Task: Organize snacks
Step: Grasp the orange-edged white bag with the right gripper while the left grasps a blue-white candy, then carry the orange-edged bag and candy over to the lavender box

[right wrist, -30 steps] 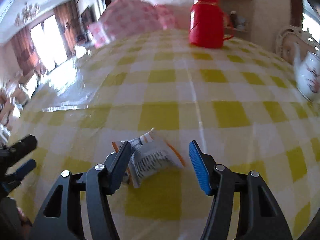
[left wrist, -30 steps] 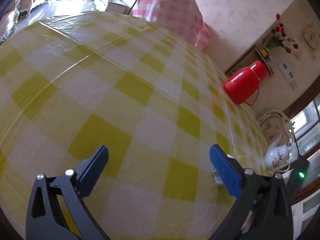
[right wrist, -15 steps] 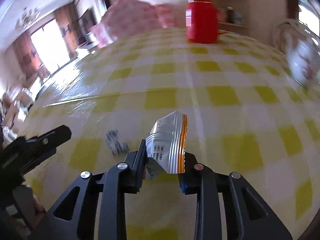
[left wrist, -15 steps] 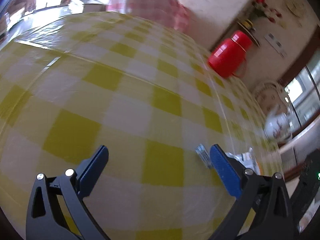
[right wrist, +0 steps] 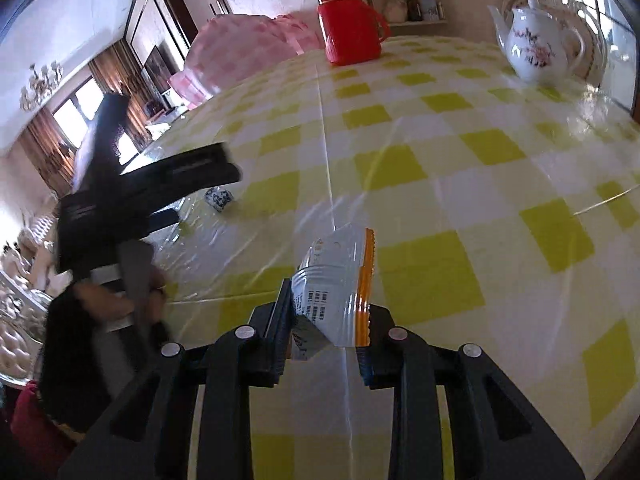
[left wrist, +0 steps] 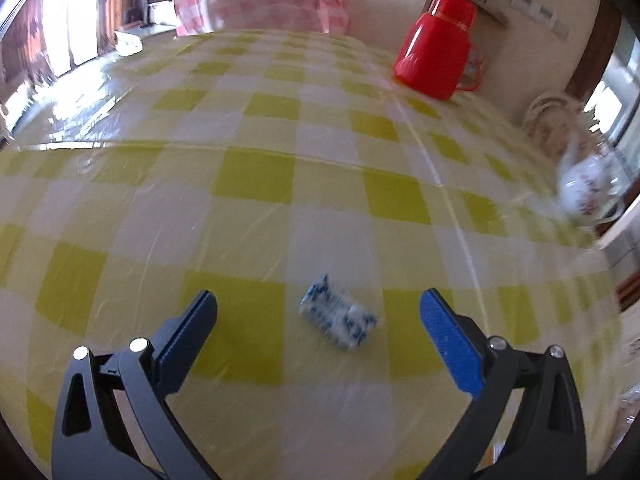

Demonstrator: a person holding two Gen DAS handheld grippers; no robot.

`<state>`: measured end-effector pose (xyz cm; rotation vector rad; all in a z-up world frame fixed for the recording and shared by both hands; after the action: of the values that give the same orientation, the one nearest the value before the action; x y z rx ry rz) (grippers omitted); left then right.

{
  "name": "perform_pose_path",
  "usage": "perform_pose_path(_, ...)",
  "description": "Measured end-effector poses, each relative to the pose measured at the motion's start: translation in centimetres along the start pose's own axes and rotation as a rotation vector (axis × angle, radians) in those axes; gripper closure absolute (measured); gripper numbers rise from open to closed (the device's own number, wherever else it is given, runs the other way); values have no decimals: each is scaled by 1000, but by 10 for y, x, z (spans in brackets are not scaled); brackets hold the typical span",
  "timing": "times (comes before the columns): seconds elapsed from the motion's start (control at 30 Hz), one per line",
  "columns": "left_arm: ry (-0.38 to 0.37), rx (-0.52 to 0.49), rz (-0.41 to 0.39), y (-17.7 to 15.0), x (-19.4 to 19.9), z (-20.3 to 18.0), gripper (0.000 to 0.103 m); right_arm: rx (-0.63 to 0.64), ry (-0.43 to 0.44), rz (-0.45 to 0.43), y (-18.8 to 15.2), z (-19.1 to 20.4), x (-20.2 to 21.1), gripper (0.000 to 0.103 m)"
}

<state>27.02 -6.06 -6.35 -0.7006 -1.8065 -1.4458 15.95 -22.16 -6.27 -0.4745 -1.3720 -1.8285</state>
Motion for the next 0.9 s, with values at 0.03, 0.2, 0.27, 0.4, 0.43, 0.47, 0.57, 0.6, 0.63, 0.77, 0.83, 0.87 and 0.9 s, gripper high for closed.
perform_pose_path(0.03, 19, -7, 4, 2, -3, -2, 2, 9, -2, 3, -1, 1, -1, 75)
perform_pose_path(0.2, 49, -180, 41, 1, -13, -13, 2, 31, -17, 0, 1, 2, 1, 75)
perform_pose_path(0.27, 48, -209, 32, -1, -9, -11, 15, 33, -26, 1, 1, 0, 0, 75)
perform_pose_path(0.4, -54, -229, 46, -2, 3, -14, 67, 31, -27, 1, 1, -1, 0, 75)
perform_pose_path(0.43, -66, -242, 58, -5, 6, -14, 67, 33, -25, -4, 1, 0, 1, 75)
perform_pose_path(0.47, -75, -250, 64, -9, 10, -12, 67, 34, -21, -6, 1, 0, 3, 75)
perform_pose_path(0.57, -83, -263, 66, -19, 19, -6, 67, 37, -9, -14, 2, 3, 6, 75)
perform_pose_path(0.6, -91, -258, 68, -22, 22, -3, 67, 37, -7, -14, 2, 3, 7, 75)
perform_pose_path(0.63, -95, -253, 70, -23, 22, -1, 67, 38, -6, -14, 2, 3, 6, 75)
perform_pose_path(0.77, -101, -239, 71, -30, 30, 7, 67, 38, -12, -10, 1, 2, 6, 75)
perform_pose_path(0.83, -93, -251, 70, -31, 29, 7, 67, 35, -18, -7, 0, 1, 5, 75)
perform_pose_path(0.87, -88, -256, 69, -32, 29, 7, 66, 35, -23, -5, 0, 0, 4, 75)
perform_pose_path(0.9, -83, -267, 69, -34, 30, 7, 65, 35, -27, -3, 0, -1, 3, 75)
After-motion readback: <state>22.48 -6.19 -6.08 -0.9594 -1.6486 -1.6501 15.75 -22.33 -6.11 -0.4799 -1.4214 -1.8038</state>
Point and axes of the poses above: each gripper's, at about its wrist camera, not at the fingertips, and x roughly against the way its jaws point, z to its left, y to its top, the point moved 10 cm from there along -x, roughly the way its jaws point, and after that the axes turned 4 degrees about y, right-handed, at the moved point
